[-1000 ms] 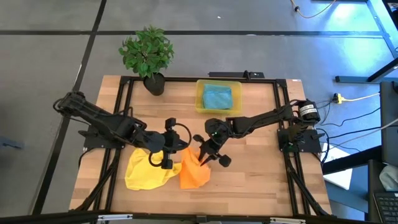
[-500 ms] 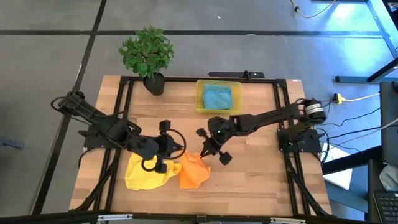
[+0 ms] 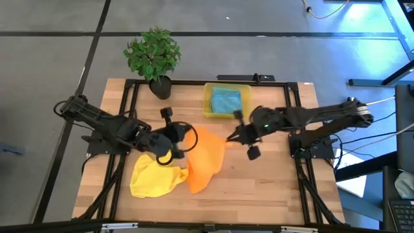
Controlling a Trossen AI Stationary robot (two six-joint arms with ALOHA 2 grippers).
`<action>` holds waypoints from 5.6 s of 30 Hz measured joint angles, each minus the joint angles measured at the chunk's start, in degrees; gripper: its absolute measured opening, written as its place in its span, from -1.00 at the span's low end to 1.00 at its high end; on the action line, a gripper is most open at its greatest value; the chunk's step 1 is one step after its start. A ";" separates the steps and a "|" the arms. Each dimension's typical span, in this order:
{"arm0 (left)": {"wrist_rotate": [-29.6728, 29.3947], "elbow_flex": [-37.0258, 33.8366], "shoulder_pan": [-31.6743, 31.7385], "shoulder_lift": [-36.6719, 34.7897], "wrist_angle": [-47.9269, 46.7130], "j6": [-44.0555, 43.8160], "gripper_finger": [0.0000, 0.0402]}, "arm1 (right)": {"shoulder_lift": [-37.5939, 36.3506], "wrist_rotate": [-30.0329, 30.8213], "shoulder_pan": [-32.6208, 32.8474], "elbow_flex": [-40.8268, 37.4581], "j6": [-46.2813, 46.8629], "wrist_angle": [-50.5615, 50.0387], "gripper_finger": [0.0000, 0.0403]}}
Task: Fold microfiber towels
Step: Fold the orange microfiber towel
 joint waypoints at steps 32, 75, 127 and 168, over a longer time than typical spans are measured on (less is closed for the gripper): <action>2.65 4.23 2.20 1.39 2.63 12.50 -1.00 | -12.07 18.82 3.36 5.21 13.71 -18.18 -0.99; 22.54 -26.97 -6.59 22.16 44.22 -24.81 -1.00 | -4.47 9.79 27.08 -36.79 40.27 31.22 -0.99; 23.71 -26.62 20.58 25.32 26.38 -19.54 -1.00 | -4.47 6.91 27.34 -36.74 43.07 28.03 -0.94; 16.00 -38.25 -6.45 15.26 77.11 -7.91 -1.00 | 8.23 -4.43 25.97 -37.22 47.90 33.93 -0.13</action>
